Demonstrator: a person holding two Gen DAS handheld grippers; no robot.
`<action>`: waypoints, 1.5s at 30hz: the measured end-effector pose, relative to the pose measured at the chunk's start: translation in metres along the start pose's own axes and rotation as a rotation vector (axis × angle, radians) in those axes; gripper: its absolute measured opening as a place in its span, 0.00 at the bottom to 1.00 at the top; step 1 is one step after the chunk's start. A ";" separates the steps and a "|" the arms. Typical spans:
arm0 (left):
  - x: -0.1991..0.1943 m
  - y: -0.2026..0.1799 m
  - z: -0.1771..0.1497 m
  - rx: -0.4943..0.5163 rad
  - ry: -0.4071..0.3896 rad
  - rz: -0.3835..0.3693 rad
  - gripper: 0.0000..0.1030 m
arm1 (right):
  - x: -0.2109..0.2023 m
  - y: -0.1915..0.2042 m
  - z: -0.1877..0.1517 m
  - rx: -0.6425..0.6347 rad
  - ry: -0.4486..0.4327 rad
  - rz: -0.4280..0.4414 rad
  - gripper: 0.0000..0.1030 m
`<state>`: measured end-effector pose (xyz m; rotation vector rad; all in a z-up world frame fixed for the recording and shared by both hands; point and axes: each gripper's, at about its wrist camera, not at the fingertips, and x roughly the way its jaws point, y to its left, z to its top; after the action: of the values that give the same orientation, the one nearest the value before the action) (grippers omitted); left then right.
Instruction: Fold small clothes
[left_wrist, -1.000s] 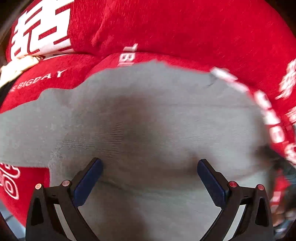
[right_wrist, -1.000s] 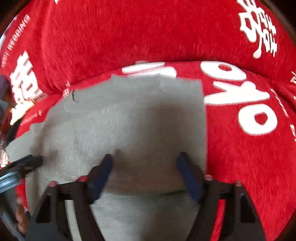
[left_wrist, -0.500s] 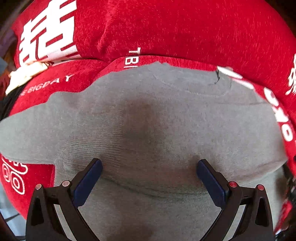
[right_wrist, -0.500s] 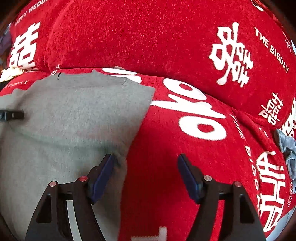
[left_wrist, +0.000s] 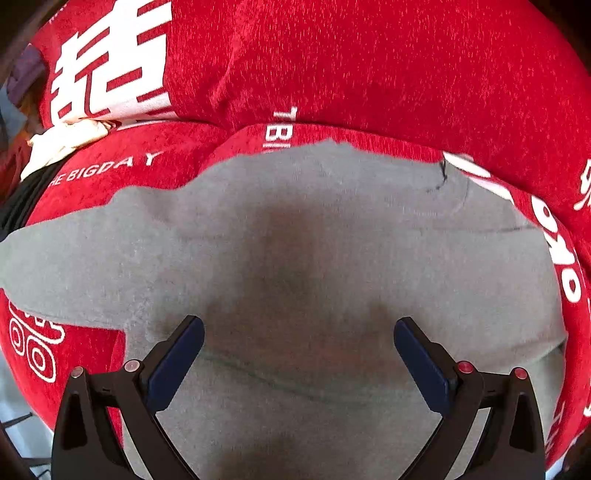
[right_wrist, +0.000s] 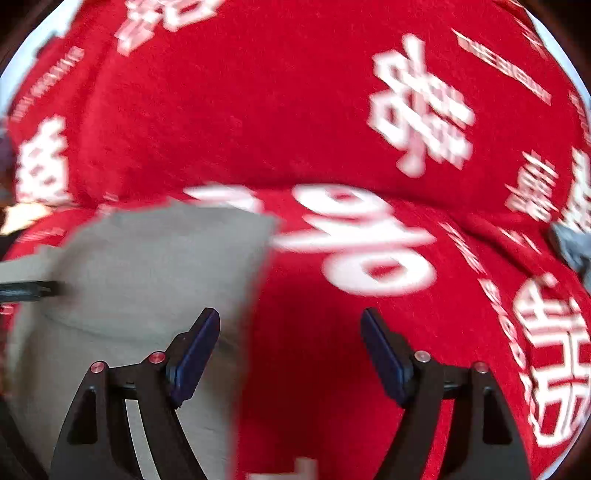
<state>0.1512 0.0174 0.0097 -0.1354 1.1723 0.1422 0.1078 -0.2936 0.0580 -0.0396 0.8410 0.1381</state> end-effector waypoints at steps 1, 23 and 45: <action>0.002 -0.003 0.002 0.003 0.009 -0.001 1.00 | 0.007 0.016 0.008 -0.040 0.010 0.021 0.79; 0.001 0.025 -0.036 0.052 0.011 -0.039 1.00 | 0.065 0.119 -0.008 -0.104 0.260 0.047 0.96; -0.062 0.047 -0.191 0.349 -0.053 -0.021 1.00 | -0.047 0.165 -0.171 -0.505 0.209 -0.004 0.97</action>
<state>-0.0539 0.0273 -0.0077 0.1625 1.1250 -0.0782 -0.0729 -0.1504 -0.0177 -0.5374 0.9974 0.3449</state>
